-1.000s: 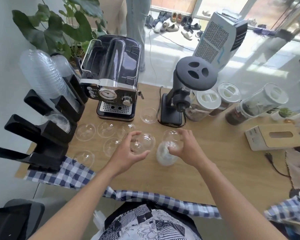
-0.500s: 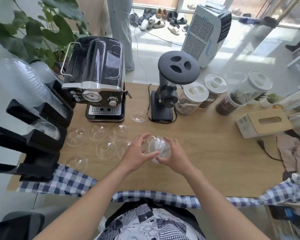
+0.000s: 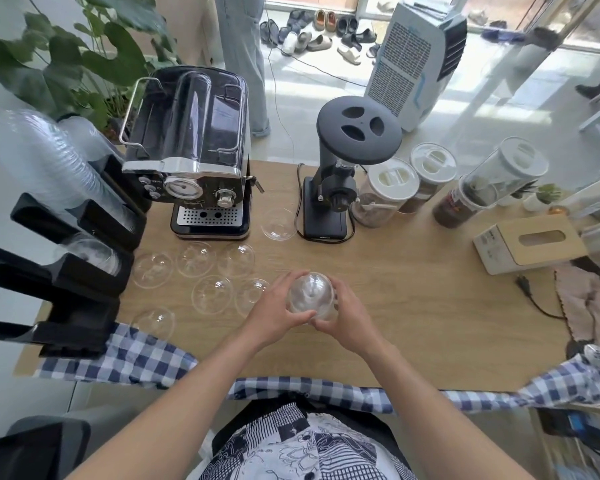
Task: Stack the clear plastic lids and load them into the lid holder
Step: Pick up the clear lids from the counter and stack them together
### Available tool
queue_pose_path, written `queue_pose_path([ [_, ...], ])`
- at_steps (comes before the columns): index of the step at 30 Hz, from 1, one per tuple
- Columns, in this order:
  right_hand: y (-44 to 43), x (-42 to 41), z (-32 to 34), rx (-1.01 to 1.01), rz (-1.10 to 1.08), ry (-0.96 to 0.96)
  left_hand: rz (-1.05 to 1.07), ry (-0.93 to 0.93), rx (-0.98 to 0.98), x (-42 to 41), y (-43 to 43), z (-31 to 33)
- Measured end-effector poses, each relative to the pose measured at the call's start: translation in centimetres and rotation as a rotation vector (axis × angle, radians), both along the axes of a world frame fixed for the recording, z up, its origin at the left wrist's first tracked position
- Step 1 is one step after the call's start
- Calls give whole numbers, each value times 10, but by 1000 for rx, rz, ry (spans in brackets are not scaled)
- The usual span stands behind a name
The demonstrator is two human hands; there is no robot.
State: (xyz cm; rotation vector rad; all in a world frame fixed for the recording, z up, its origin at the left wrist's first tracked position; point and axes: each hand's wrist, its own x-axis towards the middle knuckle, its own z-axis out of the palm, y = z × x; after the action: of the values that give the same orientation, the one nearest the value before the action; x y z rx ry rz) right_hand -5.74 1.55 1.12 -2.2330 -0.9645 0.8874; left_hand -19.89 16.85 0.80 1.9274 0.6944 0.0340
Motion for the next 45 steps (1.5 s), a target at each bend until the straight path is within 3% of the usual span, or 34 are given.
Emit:
queue_pose_path([
  [10,1,3,0,17,26,-9,-17,4,-14,-1,0,0],
  [18,8,22,36,-111,82,142,-44,73,4,-19,25,11],
  [22,37,32,51,-42,31,7,40,139,163,-35,50,3],
  [26,86,39,51,-46,159,-101,-21,256,281,-45,62,-16],
  [32,156,36,29,-364,464,-265,-132,358,405,-48,60,-35],
  [37,186,34,8,-589,541,-328,-111,328,404,-53,60,-36],
  [41,191,35,-1,-564,545,-350,-42,255,367,-64,63,-30],
  [45,188,35,5,-392,522,-384,3,187,309,-78,70,-19],
])
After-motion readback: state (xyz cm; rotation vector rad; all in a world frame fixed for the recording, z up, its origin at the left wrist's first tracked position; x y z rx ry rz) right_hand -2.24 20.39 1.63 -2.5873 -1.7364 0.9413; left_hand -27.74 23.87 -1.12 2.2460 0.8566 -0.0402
